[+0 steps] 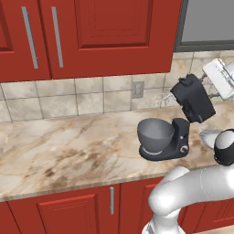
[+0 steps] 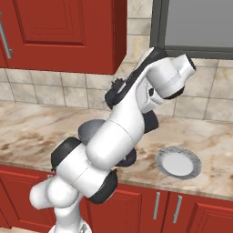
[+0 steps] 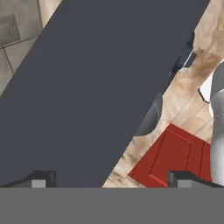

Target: Add butter and sugar cubes to the stand mixer bowl and then turn on the stand mixer to begin making frosting.

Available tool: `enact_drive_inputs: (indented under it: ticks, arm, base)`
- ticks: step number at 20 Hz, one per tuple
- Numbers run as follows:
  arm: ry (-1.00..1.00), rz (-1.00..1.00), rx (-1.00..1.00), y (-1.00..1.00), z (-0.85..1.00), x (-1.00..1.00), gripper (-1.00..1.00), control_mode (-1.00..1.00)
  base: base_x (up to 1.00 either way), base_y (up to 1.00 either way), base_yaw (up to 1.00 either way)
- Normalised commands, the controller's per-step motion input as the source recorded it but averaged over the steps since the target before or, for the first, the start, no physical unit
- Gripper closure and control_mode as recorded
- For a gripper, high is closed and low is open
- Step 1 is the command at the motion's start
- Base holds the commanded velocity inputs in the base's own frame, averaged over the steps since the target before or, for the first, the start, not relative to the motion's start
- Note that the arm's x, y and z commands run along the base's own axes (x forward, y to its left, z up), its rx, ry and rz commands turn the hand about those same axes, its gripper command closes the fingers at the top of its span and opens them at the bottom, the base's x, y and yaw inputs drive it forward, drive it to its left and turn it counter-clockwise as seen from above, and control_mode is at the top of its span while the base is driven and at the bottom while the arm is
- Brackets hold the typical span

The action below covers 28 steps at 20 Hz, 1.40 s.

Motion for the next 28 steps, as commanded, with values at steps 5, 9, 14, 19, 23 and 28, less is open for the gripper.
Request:
enact_drive_inputs:
  ticks: [5, 9, 14, 19, 23, 28]
  arm:
    - [0.16, 0.00, -0.12, 0.52, -0.65, 0.00, -1.00, -1.00]
    - [0.15, 0.00, -0.11, 0.17, -0.66, 0.00, -1.00, -1.00]
    - [0.14, 0.00, -0.08, 0.02, -0.60, 0.05, -1.00, -1.00]
    - [0.07, 0.00, -0.03, 0.03, -0.24, -0.04, -1.00, -1.00]
    - [-0.06, 0.03, 0.00, 0.00, 0.46, -0.66, -1.00, -1.00]
    - [-0.15, 0.06, 0.00, -0.01, 0.24, -0.96, -1.00, -1.00]
  base:
    - [0.00, 0.00, 0.00]
    - [0.00, 0.00, 0.00]
    - [0.00, 0.00, 0.00]
    - [0.00, 0.00, 0.00]
    - [0.00, 0.00, 0.00]
    - [0.00, 0.00, 0.00]
